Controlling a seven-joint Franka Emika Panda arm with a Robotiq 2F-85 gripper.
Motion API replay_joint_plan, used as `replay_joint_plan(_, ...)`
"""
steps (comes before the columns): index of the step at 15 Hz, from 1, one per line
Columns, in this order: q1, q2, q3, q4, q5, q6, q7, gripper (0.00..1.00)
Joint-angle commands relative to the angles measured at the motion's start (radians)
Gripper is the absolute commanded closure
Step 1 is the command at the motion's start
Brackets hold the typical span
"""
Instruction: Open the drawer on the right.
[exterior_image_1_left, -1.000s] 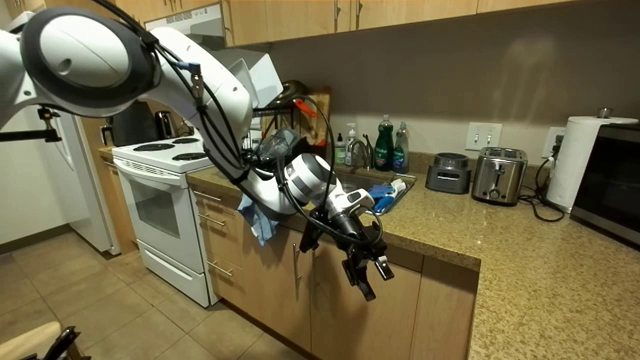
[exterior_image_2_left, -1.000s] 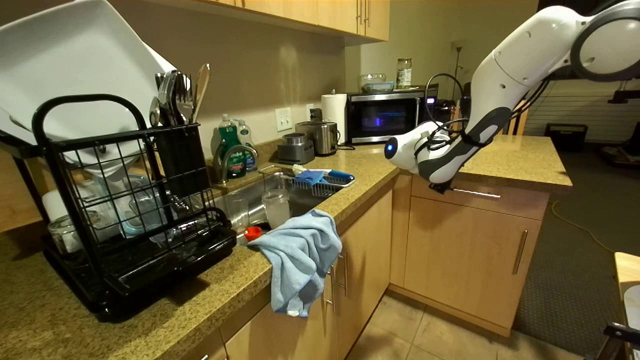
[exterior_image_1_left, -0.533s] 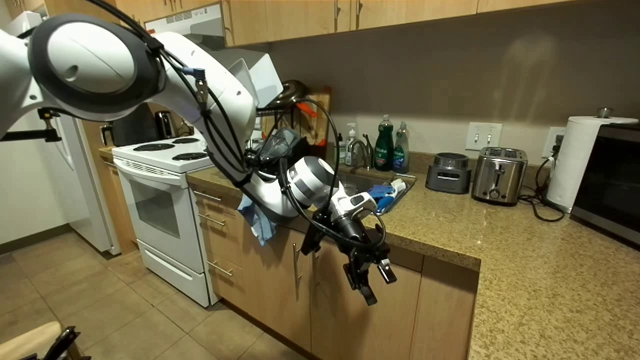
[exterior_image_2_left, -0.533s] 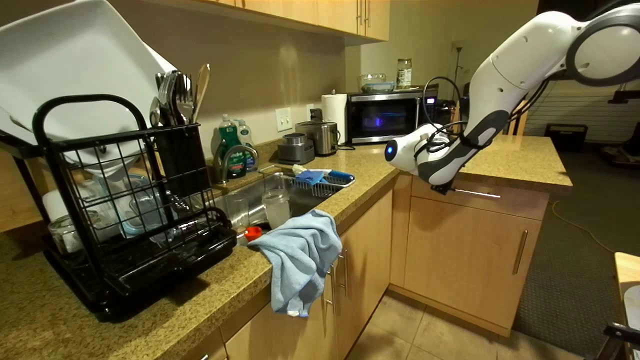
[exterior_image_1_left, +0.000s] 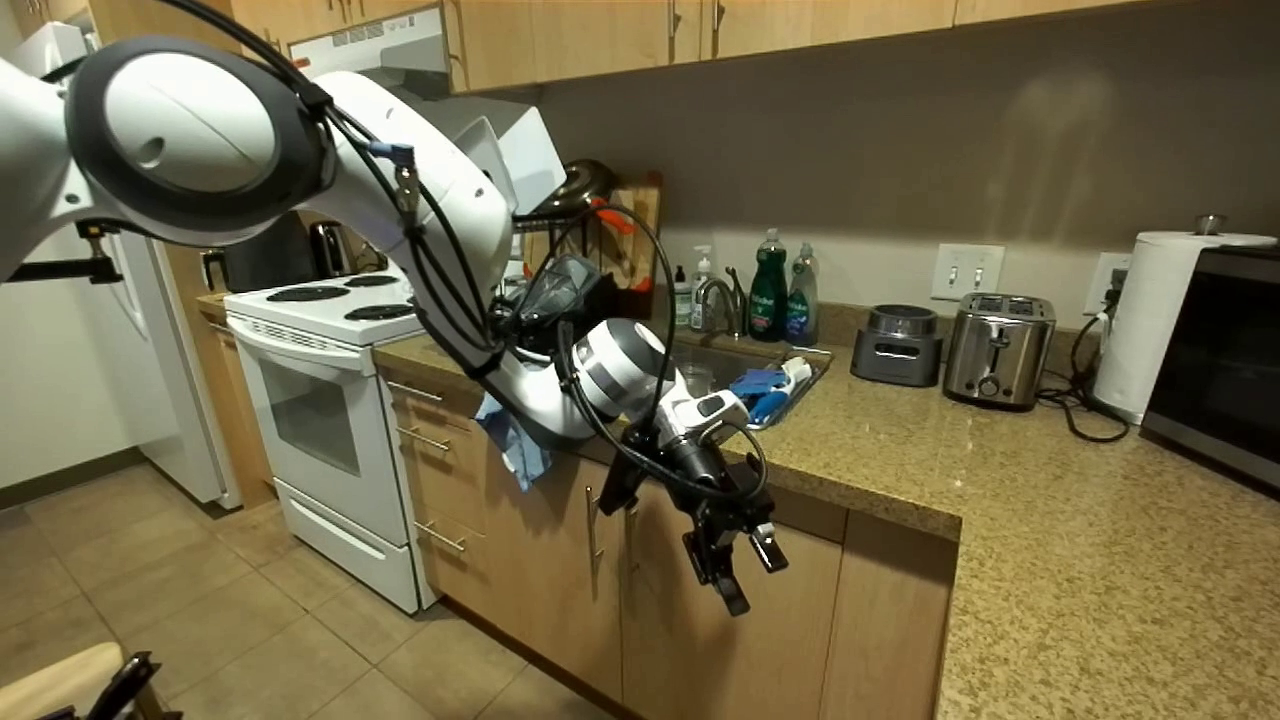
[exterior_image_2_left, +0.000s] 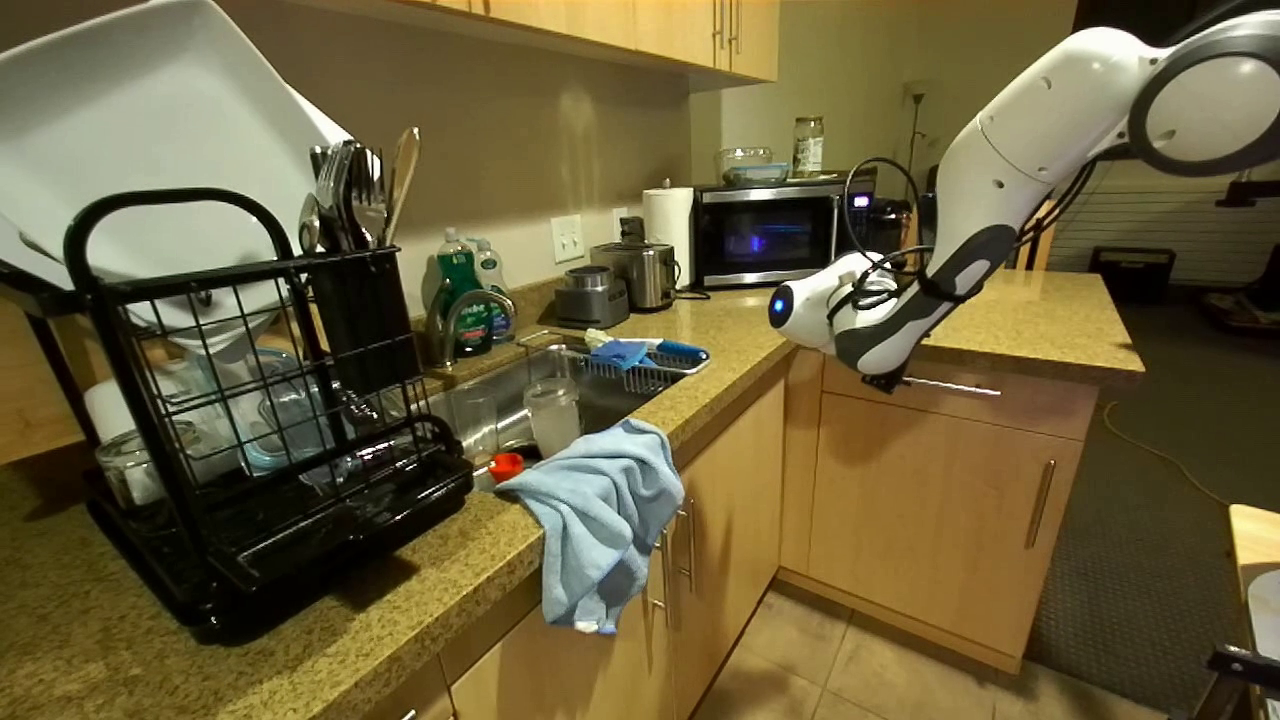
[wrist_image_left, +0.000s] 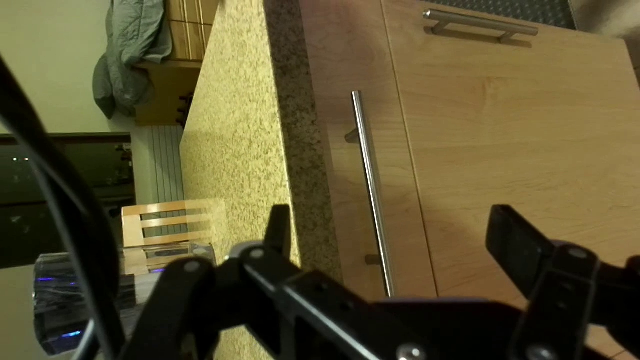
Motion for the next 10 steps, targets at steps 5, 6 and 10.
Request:
replay_joint_plan(5, 0.073, 0.154, 0.008, 0.047, -0.07, -0.143, 0.114, 0.0)
replay_joint_plan(6, 0.08, 0.175, 0.007, 0.059, -0.084, -0.164, 0.124, 0.0)
replay_joint_plan(10, 0.096, 0.251, -0.009, 0.111, -0.226, -0.221, 0.106, 0.0)
